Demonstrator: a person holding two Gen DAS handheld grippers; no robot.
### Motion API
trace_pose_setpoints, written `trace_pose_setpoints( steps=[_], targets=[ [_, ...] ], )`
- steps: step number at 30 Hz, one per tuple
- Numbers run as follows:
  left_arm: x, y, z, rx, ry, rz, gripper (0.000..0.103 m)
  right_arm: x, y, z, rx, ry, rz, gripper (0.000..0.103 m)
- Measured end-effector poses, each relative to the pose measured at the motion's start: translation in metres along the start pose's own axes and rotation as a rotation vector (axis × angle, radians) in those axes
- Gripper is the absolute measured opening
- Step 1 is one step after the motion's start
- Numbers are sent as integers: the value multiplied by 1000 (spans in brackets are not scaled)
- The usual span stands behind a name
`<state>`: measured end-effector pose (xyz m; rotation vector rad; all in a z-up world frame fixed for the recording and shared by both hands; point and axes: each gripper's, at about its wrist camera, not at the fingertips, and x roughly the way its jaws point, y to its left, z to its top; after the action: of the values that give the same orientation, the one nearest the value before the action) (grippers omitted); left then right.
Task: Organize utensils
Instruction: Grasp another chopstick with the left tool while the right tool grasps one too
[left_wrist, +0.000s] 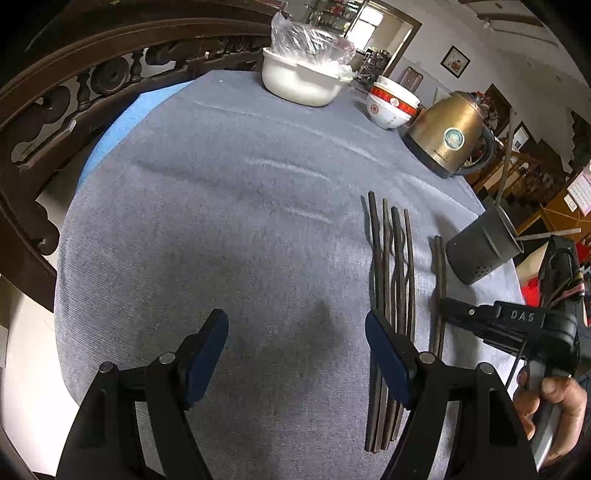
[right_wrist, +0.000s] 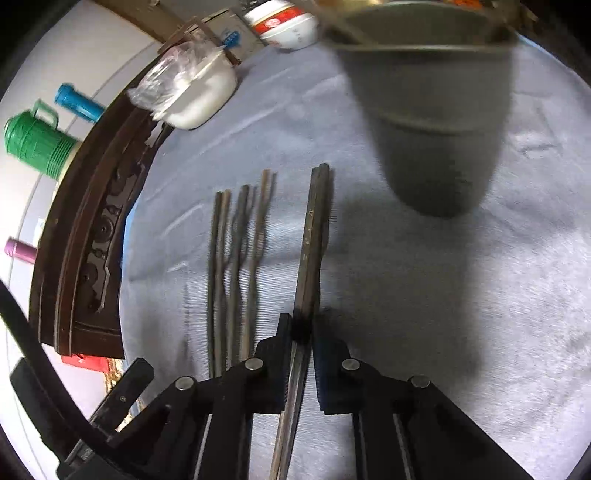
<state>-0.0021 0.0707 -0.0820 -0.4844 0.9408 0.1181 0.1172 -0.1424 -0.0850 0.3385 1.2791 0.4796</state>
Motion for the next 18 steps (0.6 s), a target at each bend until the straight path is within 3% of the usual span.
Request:
trace_pose_setpoints(
  steps=[5,8,14,18],
  targets=[
    [-1,-10,-1,38,7,2,77,-8,-16,3,48,0,47,16],
    [-2,-11,-1,44,8,9,77,-11,-24,3,79,-18,30,16],
    [0,-15,-2,62,22,19,77,-4,-7,8,-9,6,-52,15],
    [-3,-15,-3,69,17,26,77,-6,0,13,-2,-13,-36,15]
  ],
)
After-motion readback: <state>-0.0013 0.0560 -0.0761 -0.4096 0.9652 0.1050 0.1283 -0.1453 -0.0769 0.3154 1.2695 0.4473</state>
